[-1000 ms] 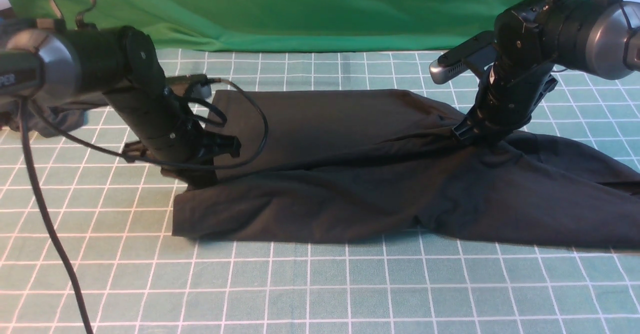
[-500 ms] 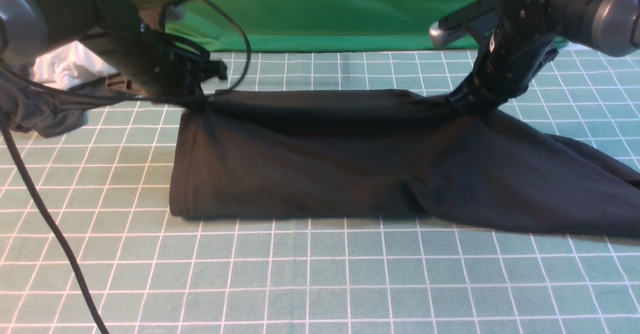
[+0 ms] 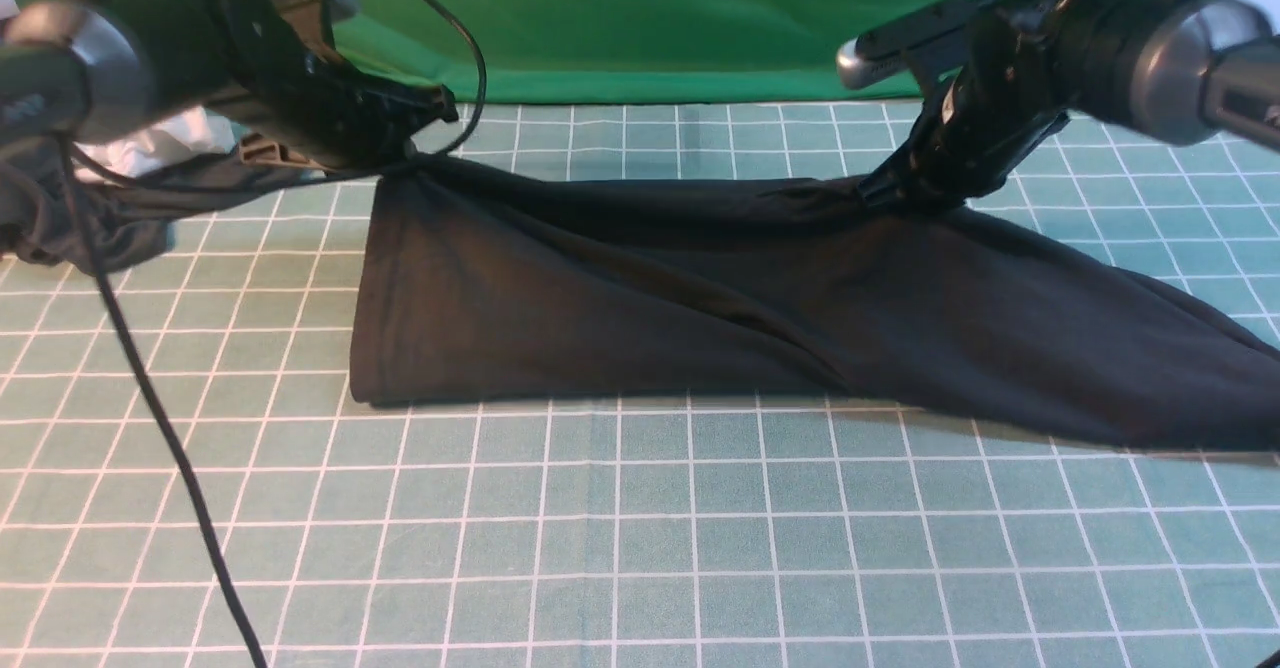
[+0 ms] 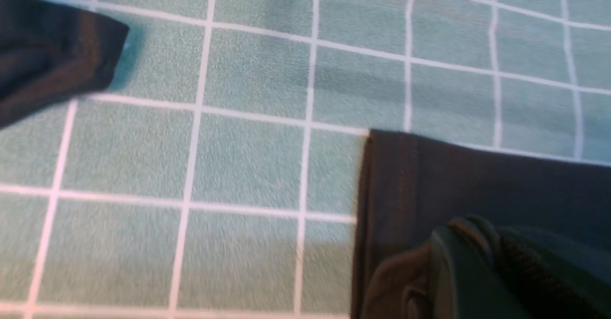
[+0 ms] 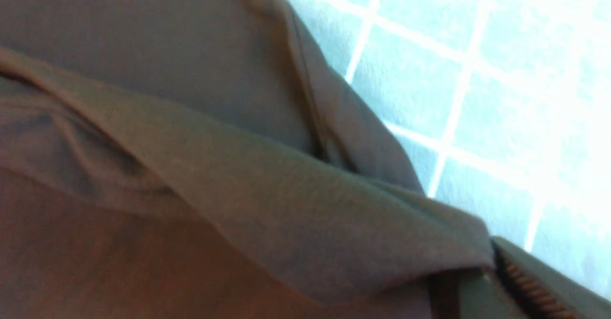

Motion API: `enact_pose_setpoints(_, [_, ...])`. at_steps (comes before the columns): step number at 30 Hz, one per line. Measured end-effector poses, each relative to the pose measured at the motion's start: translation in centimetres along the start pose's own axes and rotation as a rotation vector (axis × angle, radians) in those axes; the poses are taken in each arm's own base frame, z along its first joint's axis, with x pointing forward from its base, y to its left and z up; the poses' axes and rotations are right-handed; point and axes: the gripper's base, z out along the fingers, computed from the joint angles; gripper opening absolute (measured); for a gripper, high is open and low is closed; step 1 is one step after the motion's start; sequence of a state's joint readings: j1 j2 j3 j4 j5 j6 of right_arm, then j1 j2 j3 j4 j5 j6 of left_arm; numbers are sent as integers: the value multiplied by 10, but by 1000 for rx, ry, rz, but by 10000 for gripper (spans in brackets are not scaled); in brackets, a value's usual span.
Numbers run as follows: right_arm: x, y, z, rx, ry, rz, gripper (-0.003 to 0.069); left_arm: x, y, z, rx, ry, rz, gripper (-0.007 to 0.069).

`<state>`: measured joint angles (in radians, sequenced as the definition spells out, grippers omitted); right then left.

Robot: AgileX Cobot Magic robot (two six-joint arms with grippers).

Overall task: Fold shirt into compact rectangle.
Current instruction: 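Fold the black garment in half by bringing its near edge over to the far edge, then pull the folded dark garment lengthwise by its ends to straighten it flat on the table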

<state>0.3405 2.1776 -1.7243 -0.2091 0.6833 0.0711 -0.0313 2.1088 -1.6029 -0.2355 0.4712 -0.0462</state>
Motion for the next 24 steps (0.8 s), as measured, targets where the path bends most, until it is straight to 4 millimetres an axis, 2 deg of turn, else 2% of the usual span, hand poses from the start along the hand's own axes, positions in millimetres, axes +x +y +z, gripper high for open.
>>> enact_pose_setpoints(2, [-1, 0, 7, 10, -28, -15, 59, 1, 2, 7, -3, -14, -2, 34])
enact_pose_setpoints(5, [-4, -2, 15, 54, -85, -54, 129, 1, 3, 13, -4, -39, -19, 81])
enact_pose_setpoints(6, [-6, -4, 15, 78, -102, -65, 173, 0, 3, 13, -4, -45, -37, 119])
enact_pose_setpoints(7, [-6, -5, 15, 86, -106, -75, 189, 0, 3, 13, -3, -47, -39, 119])
enact_pose_setpoints(9, [-12, -10, 10, 134, -119, -102, 293, -8, 0, 9, 4, -60, -57, 211])
enact_pose_setpoints(10, [-13, -11, 9, 138, -117, -102, 300, -9, 0, 9, 4, -60, -59, 226])
enact_pose_setpoints(11, [-17, -14, 4, 159, -109, -102, 337, -17, -3, 2, 12, -64, -60, 283])
enact_pose_setpoints(12, [-22, -17, -4, 177, -96, -99, 345, -26, -7, -7, 19, -75, -53, 323])
enact_pose_setpoints(14, [-29, -22, -20, 191, -59, -107, 284, -44, -14, -27, 33, -91, -40, 396])
enact_pose_setpoints(15, [-29, -22, -20, 187, -57, -110, 272, -46, -15, -29, 35, -92, -38, 403])
enact_pose_setpoints(16, [-35, -24, -38, 171, -7, -124, 154, -60, -22, -49, 48, -99, -23, 452])
enact_pose_setpoints(17, [-35, -24, -41, 161, -1, -120, 129, -63, -24, -54, 50, -98, -19, 456])
enact_pose_setpoints(18, [-36, -26, -55, 135, 63, -135, 63, -73, -29, -73, 59, -87, -5, 479])
enact_pose_setpoints(19, [-36, -27, -57, 126, 80, -129, 57, -73, -30, -75, 59, -84, -3, 479])
enact_pose_setpoints(20, [-31, -29, -64, 89, 151, -130, 29, -78, -34, -91, 60, -49, 11, 480])
enact_pose_setpoints(22, [-25, -37, -65, 53, 199, -110, 18, -79, -35, -98, 56, -25, 20, 467])
enact_pose_setpoints(24, [-16, -50, -64, 13, 236, -57, 12, -78, -34, -102, 39, 6, 33, 408])
